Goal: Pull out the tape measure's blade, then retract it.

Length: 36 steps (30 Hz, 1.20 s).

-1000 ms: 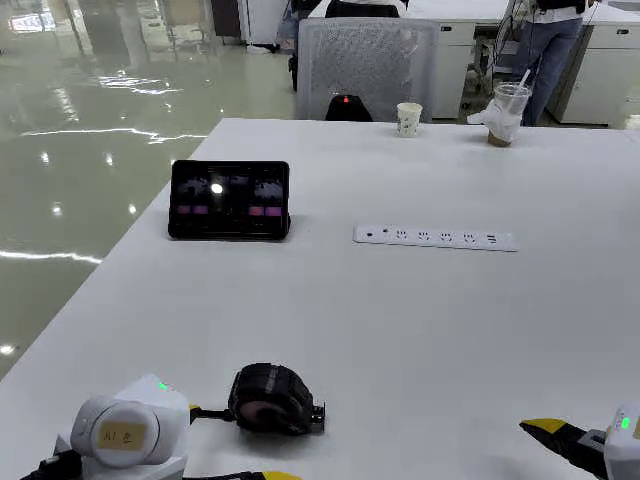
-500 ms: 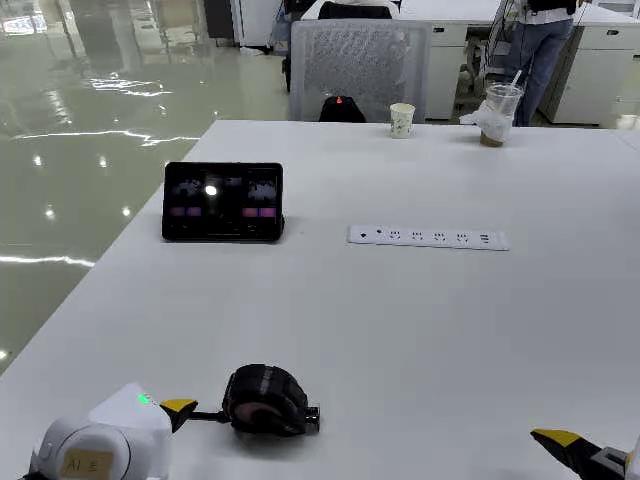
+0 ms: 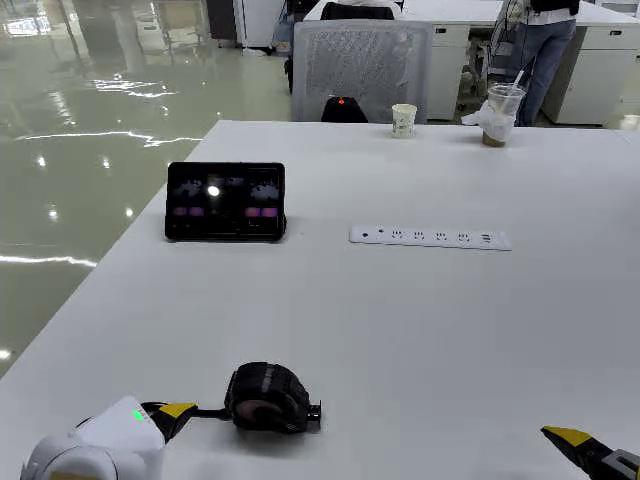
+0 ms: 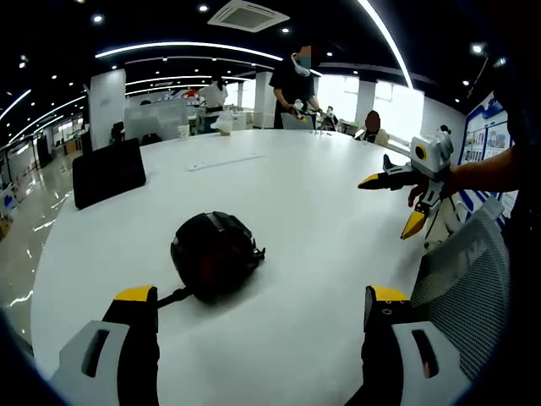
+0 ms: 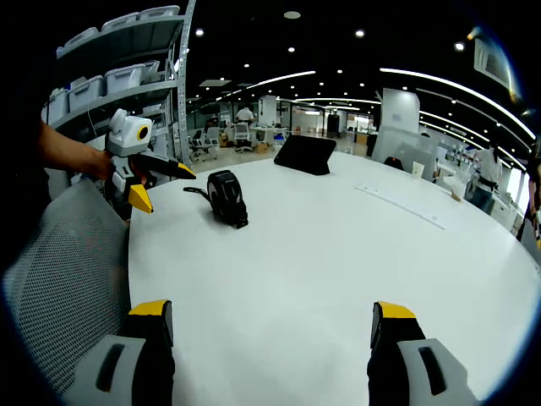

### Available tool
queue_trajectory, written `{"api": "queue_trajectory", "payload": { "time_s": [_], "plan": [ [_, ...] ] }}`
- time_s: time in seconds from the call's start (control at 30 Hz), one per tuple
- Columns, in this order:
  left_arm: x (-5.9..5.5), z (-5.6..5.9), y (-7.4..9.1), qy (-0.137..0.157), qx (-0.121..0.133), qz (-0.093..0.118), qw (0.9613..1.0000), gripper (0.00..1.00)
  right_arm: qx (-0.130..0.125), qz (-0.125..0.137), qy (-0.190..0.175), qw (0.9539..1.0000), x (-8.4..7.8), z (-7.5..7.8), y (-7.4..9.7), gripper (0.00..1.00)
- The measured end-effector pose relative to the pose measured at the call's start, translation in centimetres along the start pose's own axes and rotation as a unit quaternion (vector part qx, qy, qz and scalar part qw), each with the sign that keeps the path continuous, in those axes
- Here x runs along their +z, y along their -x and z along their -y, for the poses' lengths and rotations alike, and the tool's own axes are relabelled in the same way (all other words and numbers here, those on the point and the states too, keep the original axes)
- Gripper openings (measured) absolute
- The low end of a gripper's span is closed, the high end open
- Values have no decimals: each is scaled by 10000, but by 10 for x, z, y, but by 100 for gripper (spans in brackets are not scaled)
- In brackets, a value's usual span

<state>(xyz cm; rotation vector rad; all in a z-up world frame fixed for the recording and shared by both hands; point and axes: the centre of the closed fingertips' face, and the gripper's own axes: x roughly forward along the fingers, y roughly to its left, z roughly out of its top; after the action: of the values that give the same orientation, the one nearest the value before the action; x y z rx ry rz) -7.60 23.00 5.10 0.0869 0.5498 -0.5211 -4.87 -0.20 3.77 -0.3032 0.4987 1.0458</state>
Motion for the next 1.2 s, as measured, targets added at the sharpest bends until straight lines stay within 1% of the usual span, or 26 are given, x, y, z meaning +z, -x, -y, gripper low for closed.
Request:
{"api": "queue_trajectory", "payload": {
  "time_s": [0.17,0.23,0.3,0.4,0.63,0.7,0.83,0.97,1.07,1.2],
  "plan": [
    [0,0,1,8,-22,2,10000,99,-4,-16,57,10000,-2,-1,2,99],
    [0,1,1,-32,-50,18,10000,99,-17,7,49,10000,-2,-1,3,99],
    [-1,2,0,-90,-63,-11,9999,99,-38,53,65,10000,-1,0,4,99],
    [-2,4,0,-98,-91,-29,9999,99,-46,84,60,9999,1,0,4,99],
    [1,7,0,-142,-132,40,9998,99,-1,66,18,10000,-2,-4,3,99],
    [3,8,1,-163,-162,92,9997,99,10,81,14,10000,-2,-5,2,99],
    [2,7,2,-179,-173,58,9997,99,14,110,10,9999,0,-6,2,99],
    [2,4,3,-233,-152,95,9996,99,37,174,-21,9998,2,-6,2,99],
    [3,2,3,-174,-139,122,9997,99,51,185,-6,9998,2,-7,2,99],
    [5,1,3,-208,-121,139,9996,99,24,226,-22,9997,5,-6,3,99]
  ]
}}
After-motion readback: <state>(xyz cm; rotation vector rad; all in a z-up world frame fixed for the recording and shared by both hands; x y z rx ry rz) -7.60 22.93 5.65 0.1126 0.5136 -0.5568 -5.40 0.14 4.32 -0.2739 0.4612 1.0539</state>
